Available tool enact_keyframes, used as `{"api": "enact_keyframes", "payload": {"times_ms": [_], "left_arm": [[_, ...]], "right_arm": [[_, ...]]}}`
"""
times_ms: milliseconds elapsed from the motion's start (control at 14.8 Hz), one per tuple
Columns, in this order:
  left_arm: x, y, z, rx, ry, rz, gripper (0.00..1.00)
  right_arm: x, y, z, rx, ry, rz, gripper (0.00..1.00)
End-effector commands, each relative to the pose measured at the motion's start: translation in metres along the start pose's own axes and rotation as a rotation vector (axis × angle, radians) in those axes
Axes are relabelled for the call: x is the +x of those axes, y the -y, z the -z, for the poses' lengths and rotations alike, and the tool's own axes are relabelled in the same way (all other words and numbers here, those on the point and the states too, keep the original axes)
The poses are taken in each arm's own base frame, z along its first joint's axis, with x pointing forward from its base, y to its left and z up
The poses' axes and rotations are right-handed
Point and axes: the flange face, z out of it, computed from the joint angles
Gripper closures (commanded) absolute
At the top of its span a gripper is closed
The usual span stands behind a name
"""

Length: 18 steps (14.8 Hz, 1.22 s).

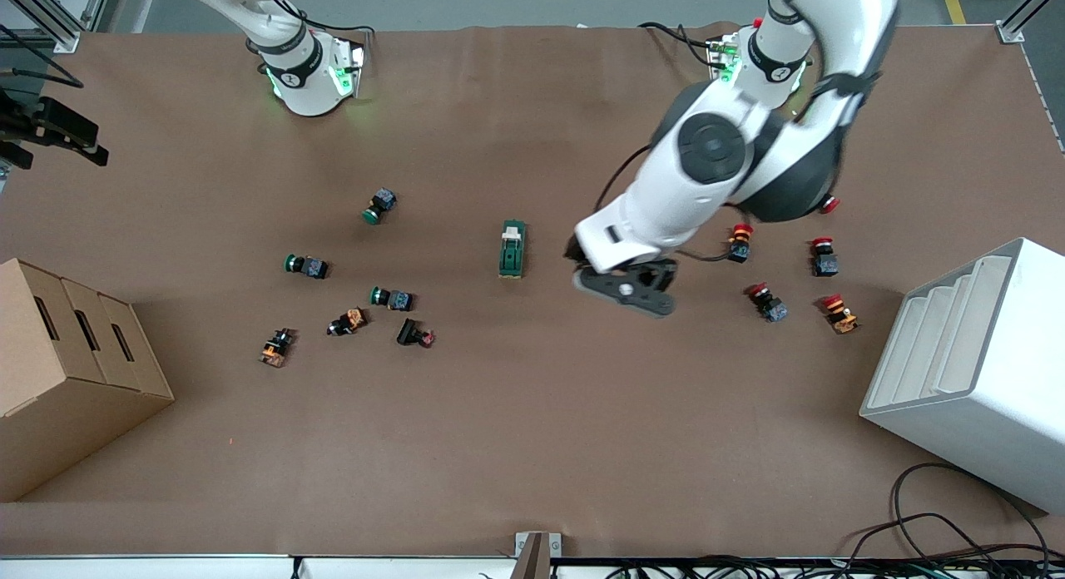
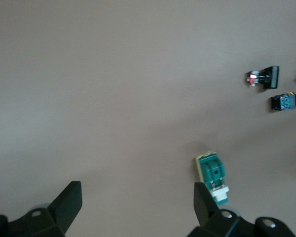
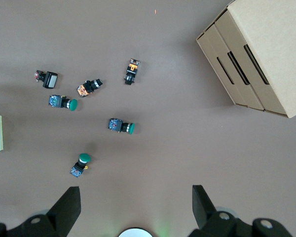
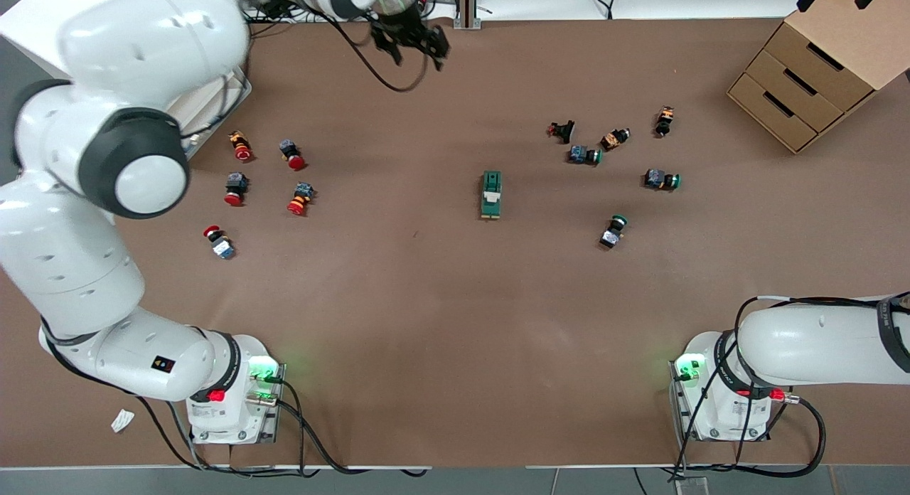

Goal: Close load switch with both arms

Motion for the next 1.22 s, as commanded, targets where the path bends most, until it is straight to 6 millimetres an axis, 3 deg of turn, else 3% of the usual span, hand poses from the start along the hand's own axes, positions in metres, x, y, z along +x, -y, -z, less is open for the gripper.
{"api": "enact_keyframes", "payload": {"times_ms": [0, 68, 203, 271, 339, 406, 677, 812, 1151], "left_arm": [[-0.004, -0.051, -0.039, 0.035, -0.031, -0.015, 0.00], [-0.013, -0.079, -0.055, 0.078, -0.054, -0.023, 0.00], [-0.018, -0.097, -0.082, 0.113, -0.089, 0.038, 0.00], [-0.028, -0.122, -0.087, 0.098, -0.121, 0.052, 0.00], [-0.041, -0.148, -0.099, 0.084, -0.138, 0.079, 0.00], [-0.049, -0.160, -0.107, 0.086, -0.139, 0.111, 0.00], [-0.096, -0.196, -0.157, 0.200, -0.189, 0.167, 0.00], [-0.121, -0.206, -0.175, 0.231, -0.209, 0.256, 0.00], [-0.176, -0.230, -0.211, 0.306, -0.289, 0.211, 0.00]], "right_arm": [[0.011, -0.006, -0.009, -0.006, 0.013, -0.003, 0.00], [0.025, -0.008, -0.030, -0.004, 0.051, -0.007, 0.00], [0.051, -0.021, -0.067, -0.011, 0.111, -0.024, 0.00], [0.062, -0.030, -0.084, -0.002, 0.139, -0.038, 0.00], [0.066, -0.038, -0.093, -0.003, 0.153, -0.047, 0.00], [0.067, -0.037, -0.094, -0.009, 0.154, -0.044, 0.00], [0.066, -0.017, -0.110, 0.085, 0.187, -0.149, 0.00], [0.067, 0.005, -0.121, 0.118, 0.209, -0.261, 0.00], [0.071, 0.108, -0.165, 0.134, 0.226, -0.435, 0.00]]}}
